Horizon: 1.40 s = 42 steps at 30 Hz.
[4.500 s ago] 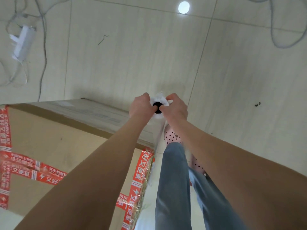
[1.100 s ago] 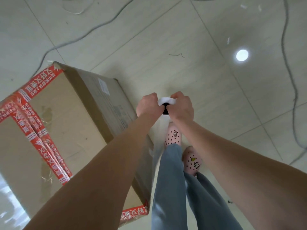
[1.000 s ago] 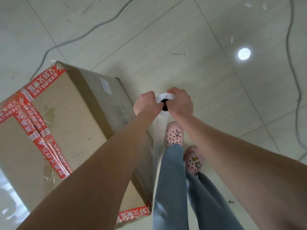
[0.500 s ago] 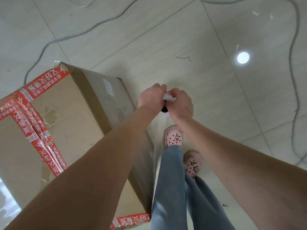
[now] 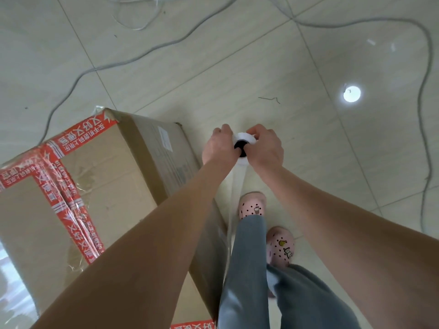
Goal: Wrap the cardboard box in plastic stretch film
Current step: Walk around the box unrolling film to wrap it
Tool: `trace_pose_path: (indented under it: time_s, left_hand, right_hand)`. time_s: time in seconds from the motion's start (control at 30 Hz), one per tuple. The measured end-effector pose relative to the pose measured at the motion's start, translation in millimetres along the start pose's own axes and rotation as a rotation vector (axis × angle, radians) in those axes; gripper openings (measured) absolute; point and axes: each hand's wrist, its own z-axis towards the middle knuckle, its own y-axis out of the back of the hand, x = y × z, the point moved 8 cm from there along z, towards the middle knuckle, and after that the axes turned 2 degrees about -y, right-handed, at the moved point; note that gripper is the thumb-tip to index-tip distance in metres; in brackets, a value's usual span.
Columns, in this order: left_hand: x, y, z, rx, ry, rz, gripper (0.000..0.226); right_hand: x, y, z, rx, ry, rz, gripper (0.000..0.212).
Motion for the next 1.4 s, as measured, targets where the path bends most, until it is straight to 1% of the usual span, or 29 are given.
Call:
trace_pose_path:
  time_s: [0.07, 0.13, 0.23, 0.33, 0.4, 0.43, 0.53, 0.6, 0.67, 0.83, 0.9, 0.97, 1.07, 1.13, 1.2, 1.3, 1.4]
  left_hand:
    - [-19.4, 3.2, 5.8, 0.013, -0.146, 0.17, 0.034]
    - [-30.9, 4.2, 9.5, 0.02, -0.24, 0.308, 0.03]
    - [-32.2, 8.3, 13.5, -0.013, -0.263, 0.353, 0.022]
    - [-19.8, 14.1, 20.6, -0.018, -0.164, 0.265, 0.013]
    - [-7.8, 18.8, 25.3, -0.018, -0.048, 0.164, 0.011]
    - [-2.1, 20.5, 26.2, -0.021, 0.017, 0.101, 0.011]
    - [13.6, 22.5, 26.8, -0.048, 0.199, -0.086, 0.019]
    - [17.1, 23.6, 26.7, -0.035, 0.262, -0.119, 0.022]
    - [11.7, 28.1, 30.8, -0.033, 0.222, -0.063, 0.024]
    - [-21.5, 36.5, 46.6, -0.019, -0.079, 0.233, 0.028]
    - [-25.3, 39.6, 49.8, -0.032, -0.127, 0.293, 0.023]
    - [-23.7, 42.7, 52.9, -0.035, -0.134, 0.301, 0.018]
    - [-12.8, 48.6, 57.2, -0.03, -0.063, 0.228, 0.017]
    - [0.1, 55.0, 59.4, -0.05, 0.033, 0.118, 0.014]
    - [15.4, 61.5, 60.9, -0.083, 0.129, -0.01, 0.012]
    - [40.2, 75.1, 64.1, -0.145, 0.267, -0.172, 0.013]
    - [58.8, 89.4, 68.8, -0.209, 0.36, -0.251, 0.018]
  right_hand:
    - [2.5, -2.2, 0.8, 0.015, 0.025, -0.063, 0.026]
    - [6.4, -6.5, 2.0, 0.025, 0.064, -0.127, 0.022]
    - [11.3, -5.9, 6.5, 0.033, 0.084, -0.177, 0.019]
    - [20.1, -4.5, 10.6, 0.065, 0.097, -0.15, 0.017]
    - [27.5, -3.0, 13.1, 0.08, 0.098, -0.109, 0.018]
    - [29.7, -1.3, 14.6, 0.076, 0.094, -0.105, 0.022]
    - [31.2, 1.9, 22.3, 0.072, 0.062, -0.114, 0.034]
    - [35.3, 2.4, 28.8, 0.084, 0.044, -0.102, 0.032]
    - [42.3, 1.9, 34.1, 0.089, 0.045, -0.095, 0.029]
    - [53.2, -4.9, 38.2, 0.125, 0.053, -0.145, 0.015]
    - [56.1, -5.7, 39.7, 0.122, 0.079, -0.18, 0.01]
    - [59.1, -6.0, 41.6, 0.124, 0.103, -0.213, 0.01]
    - [68.9, -8.9, 44.9, 0.13, 0.144, -0.253, 0.02]
    - [80.3, -12.9, 47.1, 0.13, 0.191, -0.252, 0.03]
    - [91.5, -16.9, 49.6, 0.129, 0.215, -0.216, 0.033]
    - [102.1, -23.8, 56.1, 0.137, 0.158, -0.173, 0.035]
    - [114.5, -37.1, 60.6, 0.187, 0.109, -0.114, 0.04]
